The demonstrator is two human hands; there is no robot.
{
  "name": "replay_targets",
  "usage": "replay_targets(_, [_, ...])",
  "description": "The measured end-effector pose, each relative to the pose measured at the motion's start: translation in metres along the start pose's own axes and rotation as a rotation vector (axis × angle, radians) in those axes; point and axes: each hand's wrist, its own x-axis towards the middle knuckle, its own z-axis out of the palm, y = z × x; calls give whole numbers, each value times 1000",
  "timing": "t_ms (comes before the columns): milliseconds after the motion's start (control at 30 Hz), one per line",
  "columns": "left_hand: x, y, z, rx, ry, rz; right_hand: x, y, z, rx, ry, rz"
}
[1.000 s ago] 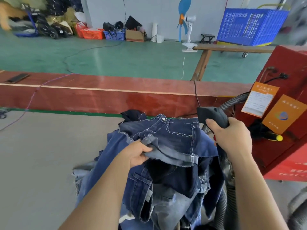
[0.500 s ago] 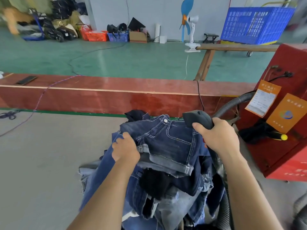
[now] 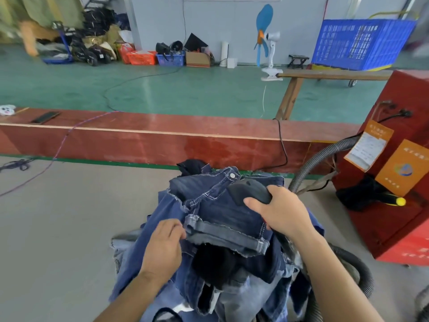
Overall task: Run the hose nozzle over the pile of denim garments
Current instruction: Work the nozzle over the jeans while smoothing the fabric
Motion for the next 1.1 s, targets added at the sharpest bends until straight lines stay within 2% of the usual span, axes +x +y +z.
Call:
replay_targets(33, [4, 14, 0, -101, 96, 27, 0, 2, -1, -1, 1, 4])
replay_targets(67, [9, 25, 3, -136, 112, 78, 0, 4, -2, -2, 6, 12])
replay_targets(133, [19, 44, 14, -78, -69, 127, 0, 8, -4, 3, 29, 26])
replay_targets(233, [18, 47, 35, 150, -414, -130, 0, 14, -7, 23, 46, 47])
replay_targets(300, [16, 48, 43, 246, -492, -212, -1, 18, -7, 31, 31, 58])
replay_targets(467, [9, 66, 46, 264, -469, -160, -4, 23, -7, -25, -22, 47])
replay_targets(867, [-9, 74, 50, 326, -580, -326, -21, 16, 13, -405, -168, -201])
replay_targets(1100, [-12, 75, 53, 311, -621, -304, -15, 13, 26, -506, -190, -235])
